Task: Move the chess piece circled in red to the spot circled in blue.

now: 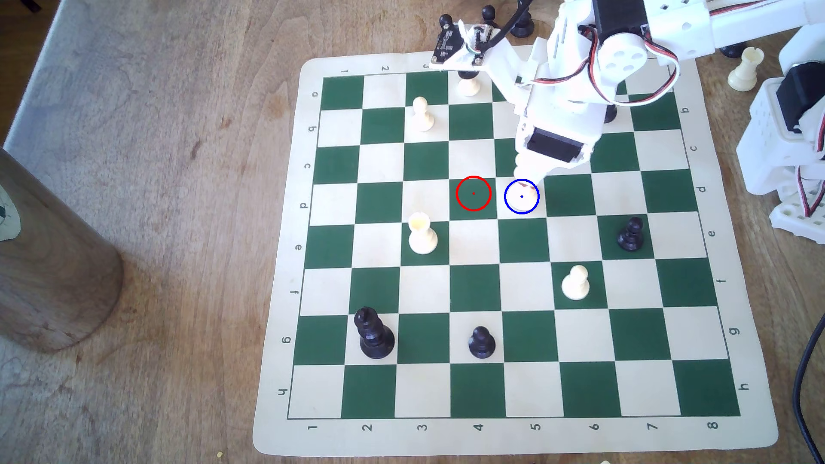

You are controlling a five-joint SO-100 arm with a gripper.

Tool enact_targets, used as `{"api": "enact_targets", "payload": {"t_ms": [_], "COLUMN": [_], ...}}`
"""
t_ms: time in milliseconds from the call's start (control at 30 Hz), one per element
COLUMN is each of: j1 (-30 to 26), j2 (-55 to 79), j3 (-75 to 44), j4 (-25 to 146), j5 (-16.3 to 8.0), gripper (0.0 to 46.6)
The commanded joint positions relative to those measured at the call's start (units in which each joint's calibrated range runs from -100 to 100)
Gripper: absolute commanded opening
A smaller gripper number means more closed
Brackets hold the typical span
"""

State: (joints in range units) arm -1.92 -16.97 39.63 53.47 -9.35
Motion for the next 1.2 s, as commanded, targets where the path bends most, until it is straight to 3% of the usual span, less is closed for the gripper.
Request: {"api": "enact_targets", "payload": {"t_ms": [0, 233, 500, 800, 900, 1167], "j1": [-0.3, -0.1, -0.2, -0.2, -2.1, -2.8], "j2": [-0.6, -1.6, -5.1, -10.5, -18.4, -35.7], "j3": [-0.9, -0.1, 0.4, 2.1, 5.2, 7.5], "j4": [-0.1, -1.0, 0.6, 5.2, 7.1, 17.2], "j5": [0.0, -0.2, -0.2, 0.0, -0.4, -0.1], "gripper": [8.4, 18.8, 20.9, 21.3, 20.4, 11.7]}}
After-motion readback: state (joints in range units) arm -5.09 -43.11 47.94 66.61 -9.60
